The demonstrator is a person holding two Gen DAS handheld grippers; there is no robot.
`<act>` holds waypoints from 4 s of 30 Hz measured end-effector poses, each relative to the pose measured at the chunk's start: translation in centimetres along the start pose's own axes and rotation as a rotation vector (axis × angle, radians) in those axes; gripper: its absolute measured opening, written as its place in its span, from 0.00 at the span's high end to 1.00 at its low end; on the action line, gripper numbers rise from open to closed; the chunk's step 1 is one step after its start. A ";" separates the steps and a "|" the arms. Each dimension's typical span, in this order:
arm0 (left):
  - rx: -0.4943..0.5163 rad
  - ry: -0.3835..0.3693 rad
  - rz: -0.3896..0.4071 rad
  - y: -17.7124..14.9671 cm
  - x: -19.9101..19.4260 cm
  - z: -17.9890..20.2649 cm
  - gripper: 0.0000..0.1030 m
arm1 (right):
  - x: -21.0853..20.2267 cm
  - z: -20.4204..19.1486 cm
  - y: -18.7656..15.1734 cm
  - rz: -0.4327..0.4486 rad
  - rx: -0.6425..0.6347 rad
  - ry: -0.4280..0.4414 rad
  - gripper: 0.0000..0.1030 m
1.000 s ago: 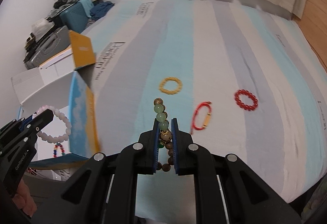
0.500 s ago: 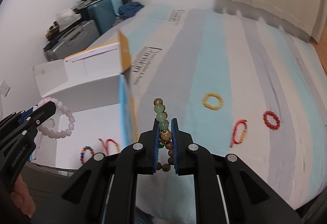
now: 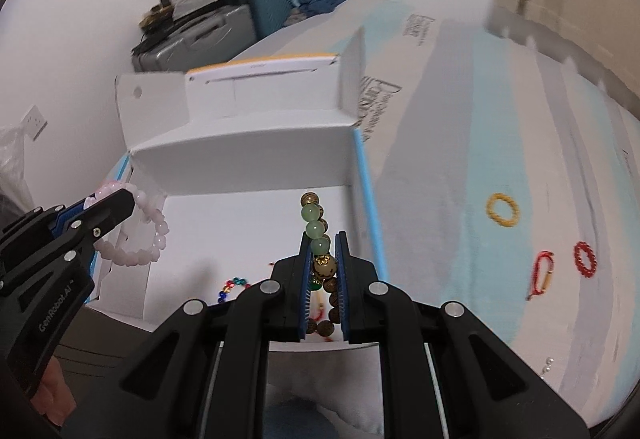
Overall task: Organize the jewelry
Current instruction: 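Carry both bracelets over the white cardboard box with both tools, then open both tools to drop the bracelets into the box, then move both tools back over the bed toward the remaining jewelry, then grasp the pearl string with the right tool while the left tool grasps the red cord bracelet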
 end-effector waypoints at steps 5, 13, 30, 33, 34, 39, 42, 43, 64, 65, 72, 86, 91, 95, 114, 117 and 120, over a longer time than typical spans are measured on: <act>-0.031 0.010 -0.037 -1.7 1.8 -2.4 0.89 | 2.4 -2.7 -1.0 -0.041 -0.034 0.023 0.90; -0.072 0.031 -0.100 -4.6 4.8 -5.1 0.89 | 6.4 -4.4 -2.9 -0.113 -0.053 0.031 0.90; -0.120 0.077 -0.224 -8.8 9.9 -8.3 0.89 | 11.7 -4.3 -5.3 -0.223 -0.052 0.012 0.90; -0.125 0.077 -0.238 -9.3 10.5 -8.6 0.89 | 12.3 -4.4 -5.7 -0.240 -0.051 0.010 0.88; -0.126 0.076 -0.241 -9.4 10.6 -8.7 0.89 | 12.5 -4.4 -5.7 -0.243 -0.047 0.010 0.88; -0.129 0.083 -0.240 -9.5 10.7 -8.8 0.86 | 13.0 -4.3 -5.8 -0.255 -0.031 0.002 0.66; -0.131 0.091 -0.229 -9.3 10.3 -8.9 0.63 | 12.5 -4.2 -5.7 -0.236 -0.020 0.014 0.49; -0.131 0.097 -0.214 -9.0 10.0 -9.0 0.55 | 12.2 -4.3 -5.6 -0.229 -0.013 0.026 0.45; -0.034 0.061 -0.094 -6.7 4.7 -2.8 0.06 | 0.8 2.2 -3.8 -0.005 0.003 0.013 0.07; -0.026 0.056 -0.088 -6.6 4.5 -2.2 0.06 | 0.5 2.9 -4.0 -0.002 0.008 0.006 0.07; 0.032 -0.018 -0.044 -5.4 3.3 3.6 0.06 | -2.8 9.4 -5.4 0.027 0.076 -0.060 0.07; 0.154 -0.169 -0.059 -4.0 5.2 16.7 0.06 | -6.1 22.4 -10.8 0.016 0.254 -0.174 0.07; 0.199 -0.228 -0.055 -3.8 6.7 22.1 0.06 | -6.0 26.6 -13.6 0.002 0.310 -0.220 0.07; 0.255 -0.260 -0.059 -4.0 8.4 26.4 0.06 | -5.3 29.3 -15.6 -0.010 0.347 -0.256 0.07; 0.343 -0.351 -0.149 -5.5 18.9 40.1 0.06 | 1.6 34.6 -22.7 -0.128 0.422 -0.288 0.13; 0.369 -0.354 -0.162 -6.2 20.5 41.3 0.06 | 2.8 34.8 -23.5 -0.157 0.436 -0.265 0.23; 0.377 -0.363 -0.171 -6.8 21.9 42.4 0.06 | 3.7 35.0 -24.1 -0.176 0.444 -0.254 0.31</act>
Point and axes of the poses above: each gripper's, at about its wrist camera, not at the fingertips, and x roughly the way its jaws point, z to its right, y to its top, the point moved 9 cm from there along x, roughly the way its jaws point, and after that the axes turned 2 degrees about -y, right-handed, at the moved point
